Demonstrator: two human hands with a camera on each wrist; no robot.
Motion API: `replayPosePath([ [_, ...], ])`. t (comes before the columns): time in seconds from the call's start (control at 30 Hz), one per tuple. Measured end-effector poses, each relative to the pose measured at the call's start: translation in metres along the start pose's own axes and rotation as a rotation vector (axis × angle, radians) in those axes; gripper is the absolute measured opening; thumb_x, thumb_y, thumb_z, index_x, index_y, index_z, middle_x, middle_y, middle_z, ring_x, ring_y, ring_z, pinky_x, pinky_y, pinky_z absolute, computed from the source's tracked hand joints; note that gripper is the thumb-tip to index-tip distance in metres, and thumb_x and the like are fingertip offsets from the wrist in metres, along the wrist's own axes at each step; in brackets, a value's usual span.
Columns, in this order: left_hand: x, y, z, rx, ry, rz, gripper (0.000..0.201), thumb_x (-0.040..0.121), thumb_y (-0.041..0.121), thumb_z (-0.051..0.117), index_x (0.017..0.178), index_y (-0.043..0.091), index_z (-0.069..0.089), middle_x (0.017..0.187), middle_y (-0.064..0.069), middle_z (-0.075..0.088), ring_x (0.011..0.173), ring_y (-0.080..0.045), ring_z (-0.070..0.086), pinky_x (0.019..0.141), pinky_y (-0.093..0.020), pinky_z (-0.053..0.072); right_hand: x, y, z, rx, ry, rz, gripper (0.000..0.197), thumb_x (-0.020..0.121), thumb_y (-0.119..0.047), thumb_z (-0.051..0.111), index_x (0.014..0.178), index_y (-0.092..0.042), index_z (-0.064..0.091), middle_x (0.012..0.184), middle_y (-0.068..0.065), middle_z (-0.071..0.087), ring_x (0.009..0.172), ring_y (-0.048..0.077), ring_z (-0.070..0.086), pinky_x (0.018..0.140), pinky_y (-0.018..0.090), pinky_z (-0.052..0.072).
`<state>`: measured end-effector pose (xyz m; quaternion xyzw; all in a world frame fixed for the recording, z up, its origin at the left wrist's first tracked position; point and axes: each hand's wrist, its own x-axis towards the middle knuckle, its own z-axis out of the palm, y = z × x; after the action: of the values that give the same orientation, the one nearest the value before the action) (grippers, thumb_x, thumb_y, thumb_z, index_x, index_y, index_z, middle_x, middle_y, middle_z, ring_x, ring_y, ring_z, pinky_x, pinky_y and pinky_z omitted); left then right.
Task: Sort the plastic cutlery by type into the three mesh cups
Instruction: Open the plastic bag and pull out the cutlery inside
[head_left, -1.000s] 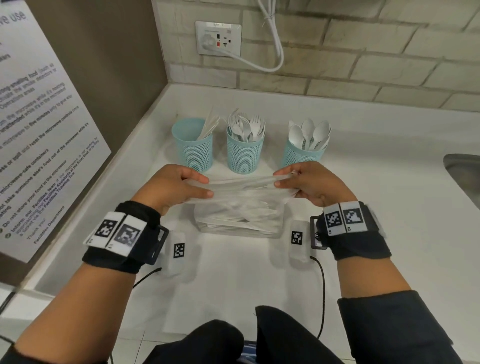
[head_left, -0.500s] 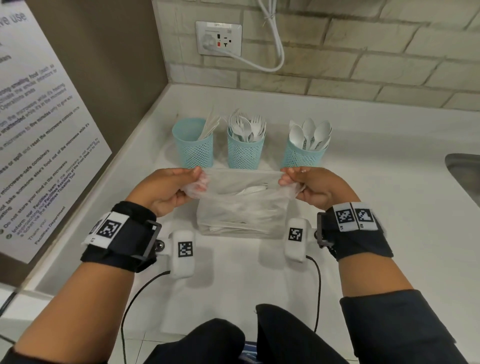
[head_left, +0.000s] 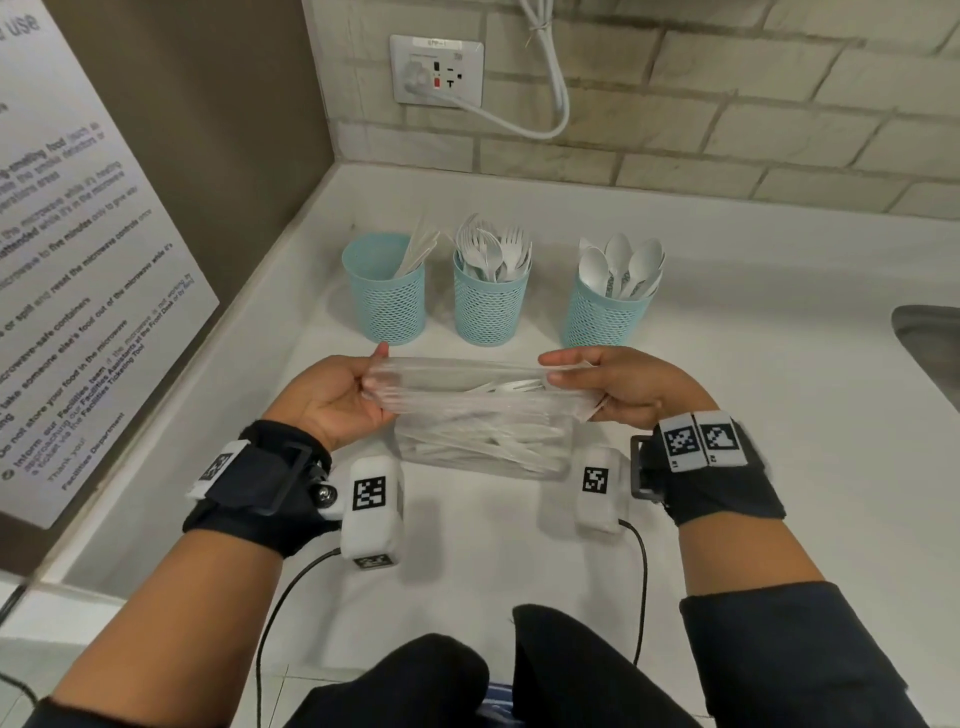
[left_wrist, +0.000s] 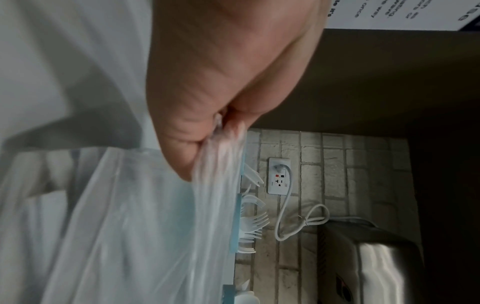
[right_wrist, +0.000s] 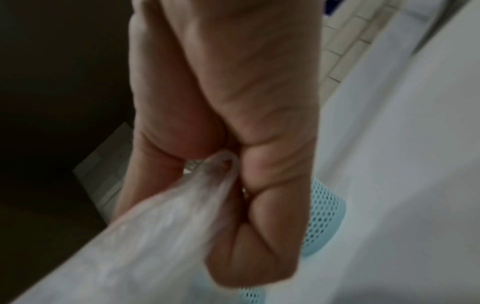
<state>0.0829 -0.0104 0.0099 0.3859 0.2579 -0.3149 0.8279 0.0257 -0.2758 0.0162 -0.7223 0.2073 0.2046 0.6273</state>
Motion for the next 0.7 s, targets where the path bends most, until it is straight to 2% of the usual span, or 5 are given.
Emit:
replayPosePath([
  [0.07,-0.006,-0.001,0.004,0.066,-0.049,-0.004,0.03,0.094,0.015,0.047,0.071,0.011,0.065,0.068,-0.004,0.066,0.058,-0.018,0.067,0.052,-0.034,0.057,0.002,0.002,-0.003,-0.09,0.026,-0.013,0.039,0.058,-0.028,0.086,0.094,-0.025,0.073,0.092,0.006,0.069,0.079,0.024,0.052,0.067,0.028,0.042],
  [0.17,-0.017,-0.002,0.01,0.256,-0.153,0.036,0.011,0.084,0.016,0.057,0.088,0.01,0.065,0.084,-0.006,0.07,0.067,-0.016,0.07,0.06,-0.032,0.06,0.004,0.001,0.001,-0.079,0.178,-0.061,0.021,0.077,-0.012,0.073,0.098,-0.013,0.07,0.083,0.004,0.065,0.072,0.016,0.059,0.062,0.022,0.051],
  [0.27,-0.017,-0.001,0.01,0.751,-0.011,0.232,0.024,0.081,0.008,0.065,0.102,0.018,0.063,0.09,0.0,0.065,0.075,-0.011,0.062,0.07,-0.026,0.053,0.004,0.002,0.001,-0.033,0.276,-0.11,0.02,0.082,-0.012,0.07,0.1,-0.004,0.067,0.08,0.004,0.064,0.073,0.014,0.06,0.064,0.022,0.052],
  [0.47,-0.013,-0.002,0.003,1.231,0.251,0.678,0.016,0.076,0.021,0.076,0.088,0.012,0.07,0.084,-0.001,0.063,0.078,-0.015,0.055,0.07,-0.024,0.042,0.0,-0.004,-0.002,-0.092,0.274,-0.022,0.025,0.08,-0.02,0.073,0.097,-0.009,0.06,0.082,0.006,0.06,0.066,0.012,0.055,0.061,0.022,0.049],
  [0.7,-0.008,-0.008,0.006,1.357,0.226,0.788,0.033,0.087,0.028,0.063,0.06,0.009,0.065,0.062,0.001,0.063,0.06,-0.012,0.054,0.066,-0.022,0.04,0.001,-0.005,0.007,-0.266,0.368,-0.37,0.007,0.079,-0.016,0.073,0.075,-0.017,0.067,0.066,0.001,0.06,0.055,0.013,0.054,0.049,0.015,0.047],
])
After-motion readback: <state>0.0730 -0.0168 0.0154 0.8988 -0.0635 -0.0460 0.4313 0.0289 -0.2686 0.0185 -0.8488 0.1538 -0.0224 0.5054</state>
